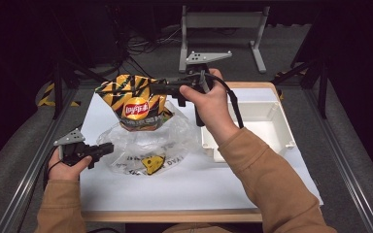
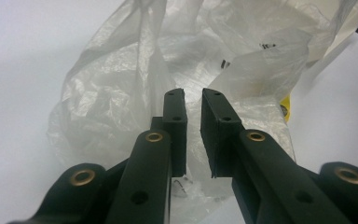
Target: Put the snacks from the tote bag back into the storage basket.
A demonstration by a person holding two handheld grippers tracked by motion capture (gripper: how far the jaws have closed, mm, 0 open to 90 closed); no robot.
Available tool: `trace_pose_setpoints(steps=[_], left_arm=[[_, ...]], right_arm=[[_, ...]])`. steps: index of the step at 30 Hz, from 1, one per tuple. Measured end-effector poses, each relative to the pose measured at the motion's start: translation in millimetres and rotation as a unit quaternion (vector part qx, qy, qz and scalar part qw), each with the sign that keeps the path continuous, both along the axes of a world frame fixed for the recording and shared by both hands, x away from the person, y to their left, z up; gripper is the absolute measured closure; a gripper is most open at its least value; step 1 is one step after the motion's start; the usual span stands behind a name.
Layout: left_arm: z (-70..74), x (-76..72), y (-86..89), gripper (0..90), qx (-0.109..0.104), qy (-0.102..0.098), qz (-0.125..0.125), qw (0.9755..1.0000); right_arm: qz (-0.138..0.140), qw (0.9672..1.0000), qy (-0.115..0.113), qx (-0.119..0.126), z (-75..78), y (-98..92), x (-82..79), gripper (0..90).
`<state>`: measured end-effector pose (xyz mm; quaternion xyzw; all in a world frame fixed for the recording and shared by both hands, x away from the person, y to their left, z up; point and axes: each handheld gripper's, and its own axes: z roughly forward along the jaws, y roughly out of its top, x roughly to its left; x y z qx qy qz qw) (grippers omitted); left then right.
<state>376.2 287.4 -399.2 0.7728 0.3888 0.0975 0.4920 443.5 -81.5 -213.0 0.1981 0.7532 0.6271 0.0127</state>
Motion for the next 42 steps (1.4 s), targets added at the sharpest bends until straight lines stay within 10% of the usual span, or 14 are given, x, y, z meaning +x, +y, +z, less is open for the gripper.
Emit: trace_pose_setpoints(steps=[26, 42], left_arm=[[4.5, 1.0, 0.3, 78.8, -0.006, -0.006, 0.004, 1.0000], [3.0, 2.0, -7.4, 82.2, 0.006, -0.011, -0.004, 0.9999]], right_arm=[[-0.040, 0.9974, -0.016, 0.058, 33.2, -55.2, -3.9, 90.0], [0.004, 0.9970, 0.005, 0.077, 28.1, -25.4, -10.4, 90.0]])
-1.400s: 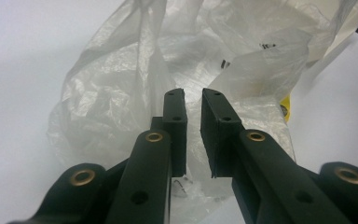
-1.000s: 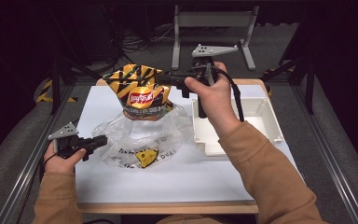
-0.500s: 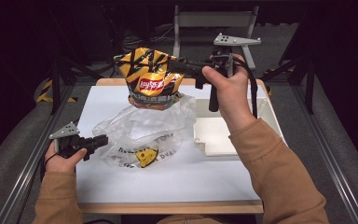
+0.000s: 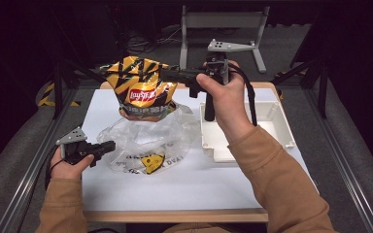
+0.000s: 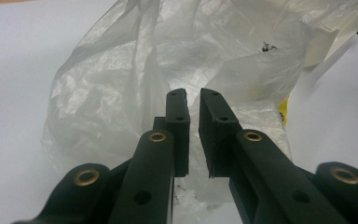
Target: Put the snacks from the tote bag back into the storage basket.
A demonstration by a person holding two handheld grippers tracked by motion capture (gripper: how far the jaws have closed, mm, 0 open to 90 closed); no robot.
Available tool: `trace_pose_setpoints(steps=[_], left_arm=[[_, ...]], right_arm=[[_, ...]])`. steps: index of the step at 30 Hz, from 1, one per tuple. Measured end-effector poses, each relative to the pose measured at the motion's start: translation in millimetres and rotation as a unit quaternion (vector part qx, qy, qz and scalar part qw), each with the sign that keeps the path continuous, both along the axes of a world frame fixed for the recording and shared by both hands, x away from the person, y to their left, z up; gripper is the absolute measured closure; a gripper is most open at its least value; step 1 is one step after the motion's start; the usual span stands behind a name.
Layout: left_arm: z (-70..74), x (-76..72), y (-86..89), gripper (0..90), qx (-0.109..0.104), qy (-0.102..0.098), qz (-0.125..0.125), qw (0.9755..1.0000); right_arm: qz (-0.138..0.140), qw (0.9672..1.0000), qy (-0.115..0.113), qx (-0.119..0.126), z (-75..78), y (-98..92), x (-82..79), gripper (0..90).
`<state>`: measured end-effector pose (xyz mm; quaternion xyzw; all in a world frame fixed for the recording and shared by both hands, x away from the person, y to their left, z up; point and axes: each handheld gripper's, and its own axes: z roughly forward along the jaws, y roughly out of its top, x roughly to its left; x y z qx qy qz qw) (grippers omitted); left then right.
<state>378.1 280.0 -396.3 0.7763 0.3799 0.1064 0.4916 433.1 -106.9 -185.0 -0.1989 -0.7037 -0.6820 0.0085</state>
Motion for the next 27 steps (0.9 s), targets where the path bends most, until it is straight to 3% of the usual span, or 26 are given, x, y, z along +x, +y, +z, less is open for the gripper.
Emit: trace_pose_setpoints(steps=[6, 11, 17, 27], left_arm=[[0.7, -0.8, 1.9, 81.1, -0.005, -0.001, 0.006, 1.0000], [1.8, -1.4, 4.7, 77.0, -0.006, -0.006, 0.016, 0.9998], [6.9, -3.6, 10.6, 55.4, -0.025, -0.021, 0.042, 0.9986], [17.1, -1.2, 10.8, 44.3, -0.034, -0.038, 0.049, 0.9975]], right_arm=[[0.004, 0.9999, -0.011, 0.003, 8.8, 0.9, -5.3, 90.0], [-0.007, 0.9998, -0.017, 0.000, 13.5, -8.9, -6.8, 90.0], [-0.030, 0.9993, -0.023, -0.003, 17.6, -28.1, -6.9, 90.0], [-0.072, 0.9970, -0.025, -0.010, 17.3, -63.8, -6.1, 90.0]])
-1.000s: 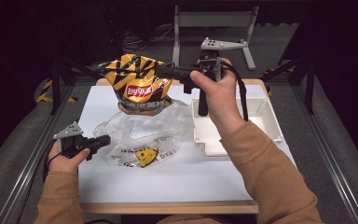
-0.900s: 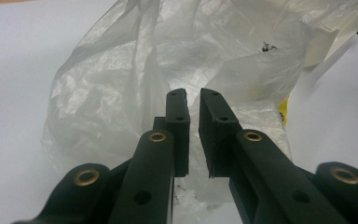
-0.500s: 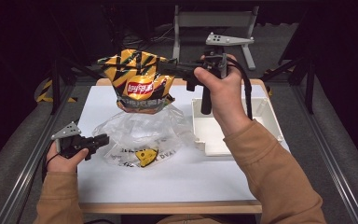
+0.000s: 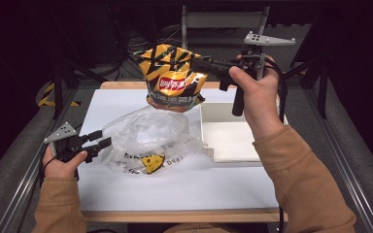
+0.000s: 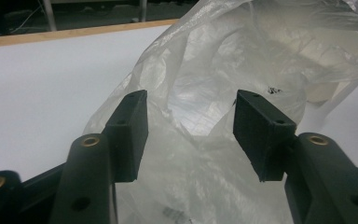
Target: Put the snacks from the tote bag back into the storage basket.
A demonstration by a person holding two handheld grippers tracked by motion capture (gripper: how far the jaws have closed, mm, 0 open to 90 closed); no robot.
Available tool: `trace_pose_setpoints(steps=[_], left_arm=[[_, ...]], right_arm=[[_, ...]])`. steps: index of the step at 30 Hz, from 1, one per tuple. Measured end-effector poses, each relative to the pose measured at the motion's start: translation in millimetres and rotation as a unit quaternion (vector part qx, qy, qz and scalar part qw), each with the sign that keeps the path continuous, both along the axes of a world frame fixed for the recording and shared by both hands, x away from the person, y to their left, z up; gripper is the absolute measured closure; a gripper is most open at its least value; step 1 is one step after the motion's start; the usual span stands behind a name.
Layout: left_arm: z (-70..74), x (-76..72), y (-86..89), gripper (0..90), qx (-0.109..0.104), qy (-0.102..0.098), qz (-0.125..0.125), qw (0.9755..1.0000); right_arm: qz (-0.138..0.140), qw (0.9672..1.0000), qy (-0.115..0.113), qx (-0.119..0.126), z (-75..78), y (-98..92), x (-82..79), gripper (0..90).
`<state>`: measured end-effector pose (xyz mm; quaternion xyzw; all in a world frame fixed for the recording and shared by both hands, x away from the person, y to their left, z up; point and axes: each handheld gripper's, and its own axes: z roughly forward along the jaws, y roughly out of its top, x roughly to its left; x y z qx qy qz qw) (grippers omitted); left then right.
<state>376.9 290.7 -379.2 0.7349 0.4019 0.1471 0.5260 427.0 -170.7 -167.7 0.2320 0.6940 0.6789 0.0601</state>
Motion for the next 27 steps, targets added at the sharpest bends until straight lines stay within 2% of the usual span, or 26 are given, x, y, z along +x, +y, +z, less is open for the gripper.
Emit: trace_pose_setpoints(steps=[7, 12, 27], left_arm=[[3.4, -0.2, 3.1, 40.7, -0.015, -0.007, 0.012, 0.9998], [4.0, -0.8, 4.7, 40.6, -0.015, -0.010, 0.016, 0.9997], [5.0, -4.9, 8.8, 39.8, -0.018, -0.012, 0.025, 0.9995]], right_arm=[[-0.031, 0.9995, -0.002, -0.007, -3.4, -25.6, 0.4, 90.0], [-0.051, 0.9987, 0.000, -0.007, -6.7, -41.9, 1.1, 90.0], [-0.076, 0.9970, 0.010, -0.009, -18.0, -72.1, 5.4, 90.0]])
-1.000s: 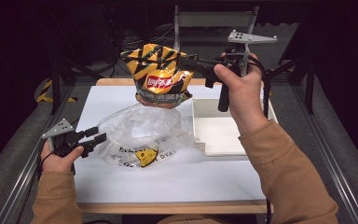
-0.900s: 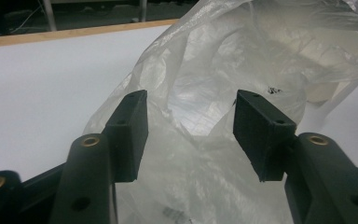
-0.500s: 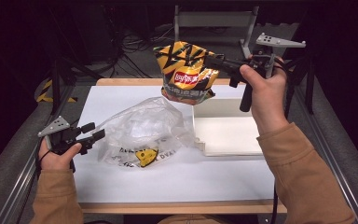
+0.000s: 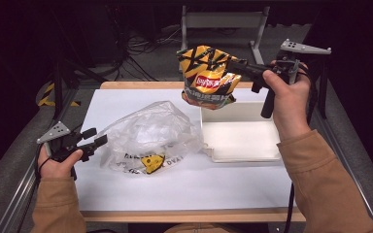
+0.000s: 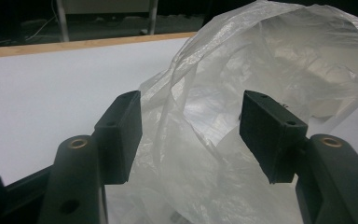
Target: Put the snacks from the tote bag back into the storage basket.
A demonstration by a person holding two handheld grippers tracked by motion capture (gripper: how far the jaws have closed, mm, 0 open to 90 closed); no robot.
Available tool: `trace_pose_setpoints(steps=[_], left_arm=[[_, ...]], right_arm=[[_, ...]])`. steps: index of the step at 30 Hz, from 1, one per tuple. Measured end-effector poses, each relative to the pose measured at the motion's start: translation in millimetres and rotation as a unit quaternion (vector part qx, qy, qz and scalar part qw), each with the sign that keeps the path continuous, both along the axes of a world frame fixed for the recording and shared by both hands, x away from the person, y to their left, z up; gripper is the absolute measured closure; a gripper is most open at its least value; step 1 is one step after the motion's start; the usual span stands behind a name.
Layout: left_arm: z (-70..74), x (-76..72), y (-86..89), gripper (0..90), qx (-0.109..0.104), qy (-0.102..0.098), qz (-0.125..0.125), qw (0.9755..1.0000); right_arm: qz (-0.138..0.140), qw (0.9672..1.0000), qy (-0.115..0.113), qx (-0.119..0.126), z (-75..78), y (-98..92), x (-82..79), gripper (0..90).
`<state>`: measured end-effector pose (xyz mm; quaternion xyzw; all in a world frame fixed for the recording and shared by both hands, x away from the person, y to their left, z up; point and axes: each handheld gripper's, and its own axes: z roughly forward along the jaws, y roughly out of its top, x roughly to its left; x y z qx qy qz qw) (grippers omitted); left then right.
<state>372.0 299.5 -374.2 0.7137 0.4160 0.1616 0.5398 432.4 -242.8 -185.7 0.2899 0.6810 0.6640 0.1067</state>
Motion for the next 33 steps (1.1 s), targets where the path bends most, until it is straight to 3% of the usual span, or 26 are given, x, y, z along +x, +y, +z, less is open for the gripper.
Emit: trace_pose_setpoints(steps=[14, 19, 33], left_arm=[[-0.4, -5.8, 4.6, 39.7, -0.001, -0.002, 0.010, 0.9999], [-0.5, -10.4, 7.3, 39.8, 0.000, -0.002, 0.017, 0.9998], [-1.7, -13.4, 9.8, 39.8, -0.002, 0.001, 0.020, 0.9998]], right_arm=[[-0.018, 0.9998, 0.001, -0.010, -16.6, -22.5, 11.5, 90.0], [-0.027, 0.9995, 0.014, -0.011, -29.2, -34.5, 18.5, 90.0], [-0.036, 0.9982, 0.043, -0.019, -57.6, -46.2, 29.5, 90.0]])
